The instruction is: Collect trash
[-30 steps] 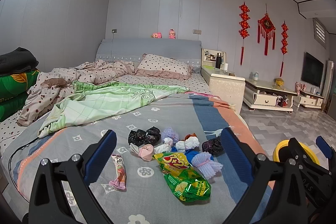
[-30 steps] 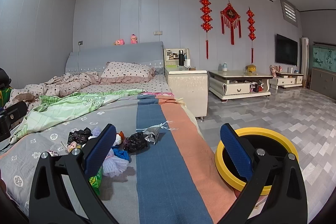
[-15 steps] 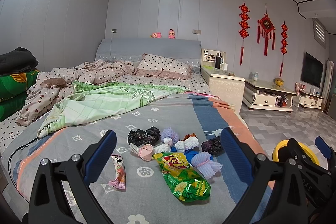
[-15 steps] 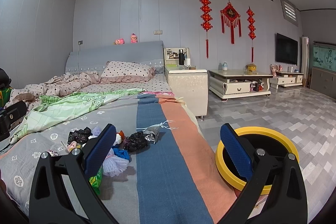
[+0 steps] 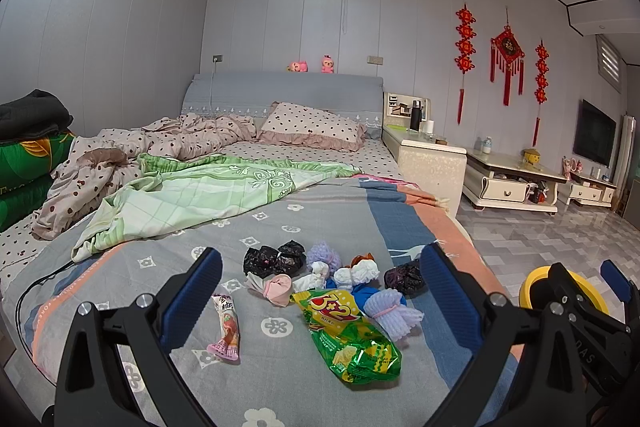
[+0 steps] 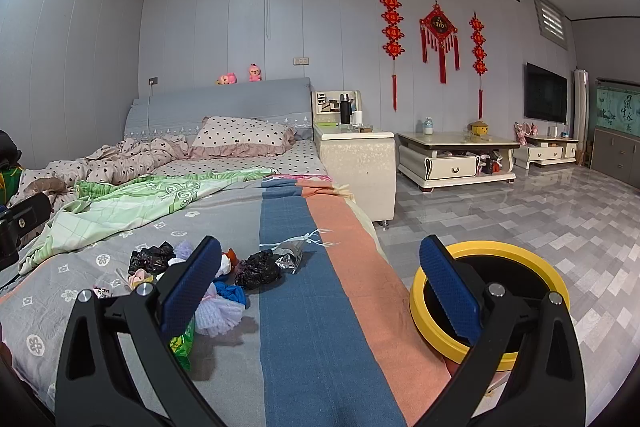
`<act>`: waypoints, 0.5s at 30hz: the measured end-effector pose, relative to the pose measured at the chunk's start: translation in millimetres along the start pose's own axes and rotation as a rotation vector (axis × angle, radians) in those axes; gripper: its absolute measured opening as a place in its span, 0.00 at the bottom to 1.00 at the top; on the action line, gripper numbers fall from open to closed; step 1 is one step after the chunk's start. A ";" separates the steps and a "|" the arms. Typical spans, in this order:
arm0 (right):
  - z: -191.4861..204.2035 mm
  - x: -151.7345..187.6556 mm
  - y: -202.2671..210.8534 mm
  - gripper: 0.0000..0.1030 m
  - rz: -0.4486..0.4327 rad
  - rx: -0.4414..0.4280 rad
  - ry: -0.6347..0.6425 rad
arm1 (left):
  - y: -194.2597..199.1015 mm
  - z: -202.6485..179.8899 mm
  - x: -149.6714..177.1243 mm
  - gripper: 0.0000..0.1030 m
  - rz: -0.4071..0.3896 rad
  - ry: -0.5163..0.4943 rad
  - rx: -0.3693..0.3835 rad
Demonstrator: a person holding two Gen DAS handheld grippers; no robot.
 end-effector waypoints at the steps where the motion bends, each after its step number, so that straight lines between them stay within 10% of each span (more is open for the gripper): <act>1: 0.1 0.1 0.1 0.93 0.000 0.001 0.000 | 0.0 0.0 0.0 0.93 0.000 0.000 0.000; 15: 0.1 0.3 -0.4 0.93 0.002 -0.001 -0.001 | -3.8 -0.9 -2.6 0.93 0.001 0.000 0.000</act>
Point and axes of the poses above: each gripper's, at about its wrist camera, not at the fingertips, and y roughly against the way its jaws point, z to its left, x to its underside, the point moved 1 cm from there along -y, roughly the way its jaws point, and after that the axes turned 1 degree about z, right-handed, at the moved point
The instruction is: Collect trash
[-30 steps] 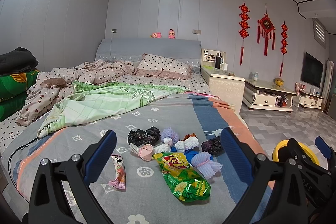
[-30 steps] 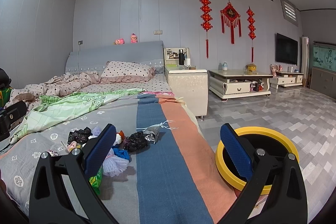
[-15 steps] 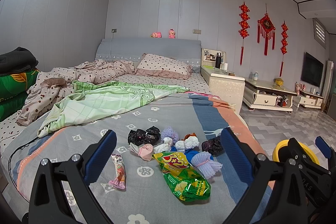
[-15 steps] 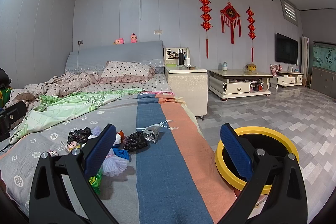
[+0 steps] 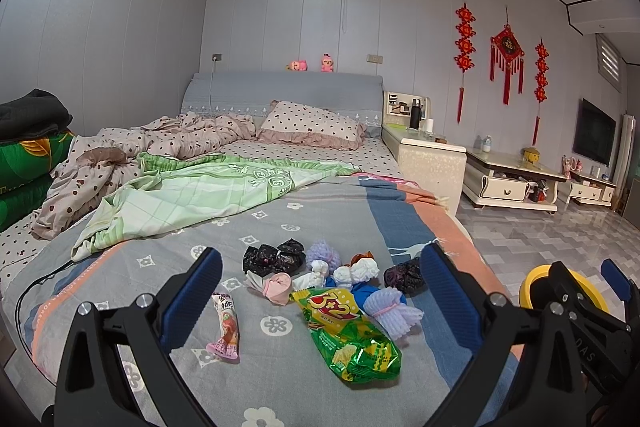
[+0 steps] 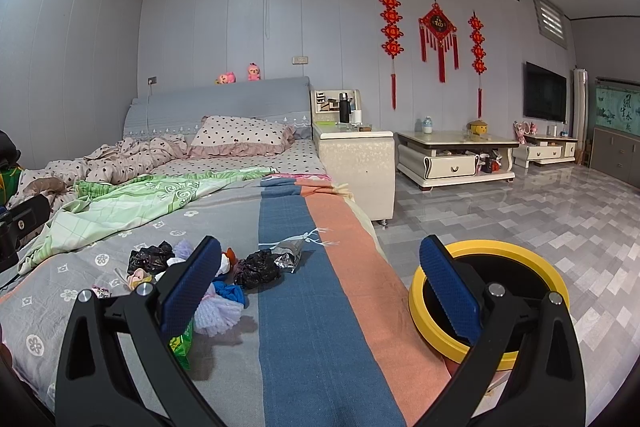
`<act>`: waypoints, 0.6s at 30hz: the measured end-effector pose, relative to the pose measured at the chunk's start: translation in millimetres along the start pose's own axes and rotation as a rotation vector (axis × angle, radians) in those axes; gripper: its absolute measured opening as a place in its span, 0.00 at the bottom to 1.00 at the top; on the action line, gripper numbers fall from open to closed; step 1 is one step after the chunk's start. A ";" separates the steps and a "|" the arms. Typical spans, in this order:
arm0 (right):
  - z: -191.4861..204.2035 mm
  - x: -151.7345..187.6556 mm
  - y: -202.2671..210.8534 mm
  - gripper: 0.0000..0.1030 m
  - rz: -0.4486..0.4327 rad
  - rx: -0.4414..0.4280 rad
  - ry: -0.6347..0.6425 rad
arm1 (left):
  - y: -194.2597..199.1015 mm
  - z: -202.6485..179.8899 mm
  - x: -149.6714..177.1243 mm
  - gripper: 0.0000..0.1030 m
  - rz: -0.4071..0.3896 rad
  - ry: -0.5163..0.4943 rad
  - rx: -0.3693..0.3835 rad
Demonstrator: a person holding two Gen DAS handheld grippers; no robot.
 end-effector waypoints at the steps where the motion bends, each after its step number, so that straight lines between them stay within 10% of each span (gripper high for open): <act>1: 0.0 0.0 -0.2 0.93 0.001 -0.001 0.000 | 0.0 0.0 0.0 0.93 0.000 0.000 0.000; 18: 0.7 1.0 1.5 0.93 0.007 -0.002 0.000 | 0.0 -1.7 3.5 0.93 0.002 0.000 0.000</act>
Point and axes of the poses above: each gripper's, at about its wrist camera, not at the fingertips, and y roughly against the way its jaws point, z to its left, x to its underside, the point moved 1 cm from there along -y, roughly the way its jaws point, and after that the axes turned 1 degree about z, right-handed, at the moved point
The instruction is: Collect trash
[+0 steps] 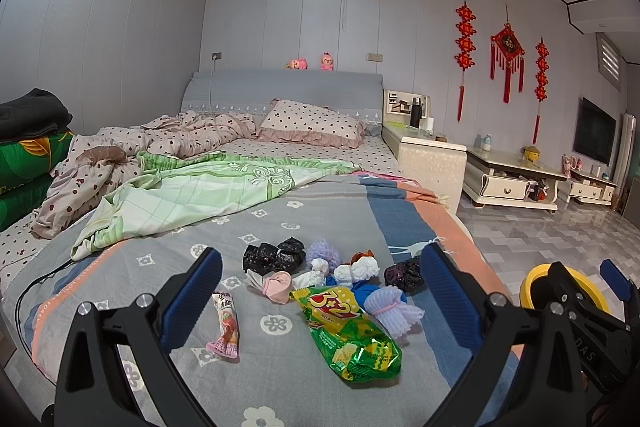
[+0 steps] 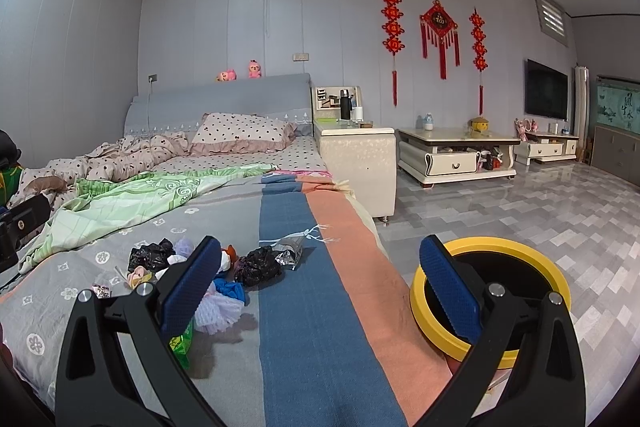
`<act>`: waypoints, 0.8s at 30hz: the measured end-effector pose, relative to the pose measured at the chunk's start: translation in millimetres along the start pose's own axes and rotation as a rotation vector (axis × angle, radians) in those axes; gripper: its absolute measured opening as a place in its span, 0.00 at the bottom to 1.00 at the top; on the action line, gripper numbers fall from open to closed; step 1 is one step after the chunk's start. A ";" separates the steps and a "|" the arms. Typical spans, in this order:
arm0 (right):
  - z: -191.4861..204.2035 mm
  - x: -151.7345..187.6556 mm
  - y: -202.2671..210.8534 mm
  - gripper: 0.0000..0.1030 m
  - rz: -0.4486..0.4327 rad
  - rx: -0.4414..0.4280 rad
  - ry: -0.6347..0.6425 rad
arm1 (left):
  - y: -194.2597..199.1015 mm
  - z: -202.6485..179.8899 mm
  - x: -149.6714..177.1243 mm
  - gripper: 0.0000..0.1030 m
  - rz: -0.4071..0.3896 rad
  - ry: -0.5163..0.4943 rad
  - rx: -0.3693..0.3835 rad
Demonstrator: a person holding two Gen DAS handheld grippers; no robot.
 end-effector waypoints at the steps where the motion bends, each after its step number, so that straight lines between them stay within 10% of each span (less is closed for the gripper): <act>1: 0.0 -0.1 0.1 0.93 0.000 0.000 0.001 | -0.4 -0.4 0.2 0.93 0.000 0.000 0.000; 16: 11.7 12.7 -19.0 0.93 0.009 -0.035 0.030 | -17.5 4.3 18.9 0.93 0.014 -0.006 -0.011; 24: 24.4 16.1 -49.9 0.93 0.181 -0.172 0.060 | -48.0 32.7 12.5 0.93 0.108 0.013 -0.021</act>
Point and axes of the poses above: each gripper's, at about its wrist camera, not at the fingertips, and y roughly against the way its jaws point, z to its left, x to its underside, the point moved 1 cm from there along -y, roughly the way its jaws point, and after that the axes turned 1 degree about z, right-handed, at the moved point
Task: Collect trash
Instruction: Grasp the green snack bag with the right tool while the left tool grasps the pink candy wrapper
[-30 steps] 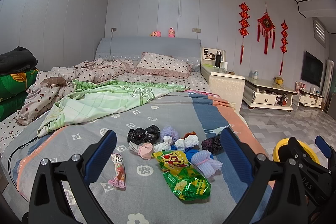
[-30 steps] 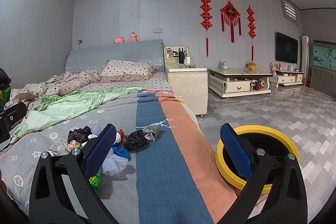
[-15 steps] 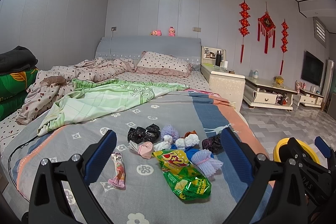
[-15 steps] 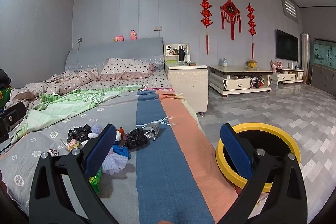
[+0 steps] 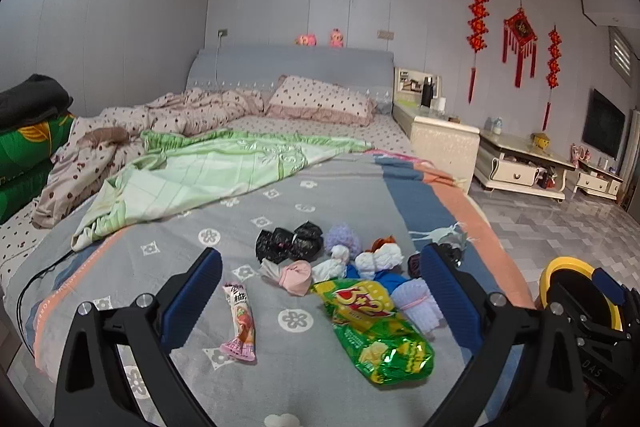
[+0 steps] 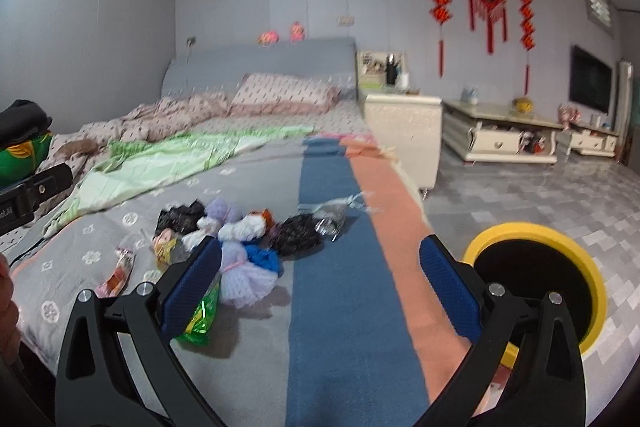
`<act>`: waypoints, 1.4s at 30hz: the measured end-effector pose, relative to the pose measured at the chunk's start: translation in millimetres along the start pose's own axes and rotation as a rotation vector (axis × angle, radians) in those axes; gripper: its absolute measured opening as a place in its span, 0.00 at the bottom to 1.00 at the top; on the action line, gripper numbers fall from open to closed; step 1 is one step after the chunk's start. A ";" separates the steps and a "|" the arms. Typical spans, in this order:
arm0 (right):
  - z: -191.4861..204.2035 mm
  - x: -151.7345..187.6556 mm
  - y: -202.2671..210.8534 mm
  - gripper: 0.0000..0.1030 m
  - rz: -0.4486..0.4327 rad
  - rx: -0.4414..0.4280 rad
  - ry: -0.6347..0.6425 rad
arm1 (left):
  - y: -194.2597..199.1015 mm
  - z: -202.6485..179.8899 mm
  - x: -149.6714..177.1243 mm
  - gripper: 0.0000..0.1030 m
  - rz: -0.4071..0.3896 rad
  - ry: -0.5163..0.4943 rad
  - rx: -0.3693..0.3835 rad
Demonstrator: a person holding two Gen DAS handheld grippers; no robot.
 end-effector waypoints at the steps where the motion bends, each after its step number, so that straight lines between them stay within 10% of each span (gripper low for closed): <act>1: -0.1 -0.1 -5.8 0.93 0.029 -0.016 -0.008 | -4.8 3.5 -0.2 0.93 0.016 0.002 0.002; 11: 30.2 9.4 -59.2 0.93 0.242 -0.222 0.091 | -64.1 48.1 18.5 0.93 0.231 0.023 -0.001; 25: 100.9 5.7 -114.5 0.93 0.307 -0.416 0.327 | -119.1 84.5 53.9 0.93 0.363 -0.001 -0.120; 42: 121.6 18.8 -165.3 0.91 0.395 -0.515 0.308 | -171.6 99.6 73.1 0.85 0.465 0.054 -0.129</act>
Point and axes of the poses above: each gripper's, at about its wrist camera, not at the fingertips, and y roughly against the way its jaws point, z to its left, x to its underside, the point moved 1 cm from there along -y, roughly the way its jaws point, and after that the axes turned 1 degree about z, right-handed, at the moved point
